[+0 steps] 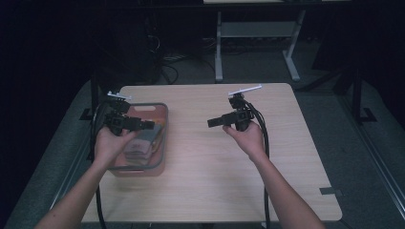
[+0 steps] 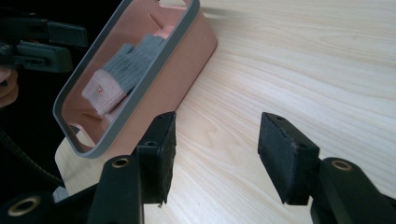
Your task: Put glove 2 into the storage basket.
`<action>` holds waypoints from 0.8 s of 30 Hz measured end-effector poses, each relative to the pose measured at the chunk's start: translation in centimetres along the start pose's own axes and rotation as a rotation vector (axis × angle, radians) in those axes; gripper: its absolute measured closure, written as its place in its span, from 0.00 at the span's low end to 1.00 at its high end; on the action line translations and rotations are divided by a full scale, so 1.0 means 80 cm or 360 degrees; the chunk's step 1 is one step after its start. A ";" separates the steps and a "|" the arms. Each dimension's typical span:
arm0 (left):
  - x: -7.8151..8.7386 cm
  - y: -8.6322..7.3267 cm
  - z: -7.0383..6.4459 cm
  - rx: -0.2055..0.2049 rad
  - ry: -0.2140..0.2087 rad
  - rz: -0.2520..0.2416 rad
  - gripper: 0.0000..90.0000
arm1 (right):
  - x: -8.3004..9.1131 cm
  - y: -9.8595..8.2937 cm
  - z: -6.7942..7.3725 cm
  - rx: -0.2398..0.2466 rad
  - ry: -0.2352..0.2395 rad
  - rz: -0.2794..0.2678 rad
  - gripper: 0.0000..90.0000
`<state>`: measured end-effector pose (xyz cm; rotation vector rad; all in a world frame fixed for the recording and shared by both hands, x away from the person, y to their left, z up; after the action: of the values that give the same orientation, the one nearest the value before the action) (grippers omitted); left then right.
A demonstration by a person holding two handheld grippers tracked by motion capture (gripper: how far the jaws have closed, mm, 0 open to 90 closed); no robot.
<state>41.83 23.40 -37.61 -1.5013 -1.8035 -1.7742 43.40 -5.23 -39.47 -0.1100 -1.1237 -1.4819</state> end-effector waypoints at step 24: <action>-0.037 0.011 -0.082 -0.0162 -0.0168 0.0006 0.29 | 0.048 -0.021 -0.038 -0.0088 -0.0086 -0.0086 0.47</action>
<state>40.66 16.23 -37.48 -1.6649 -1.7806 -1.8436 42.53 -10.31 -39.58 -0.1599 -1.1373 -1.5667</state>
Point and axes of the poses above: each handheld gripper's, and its own axes: x roughly backward along the jaws, y roughly out of its top, z roughly to its left, the point moved 7 cm from there along -x, roughly forward along the jaws
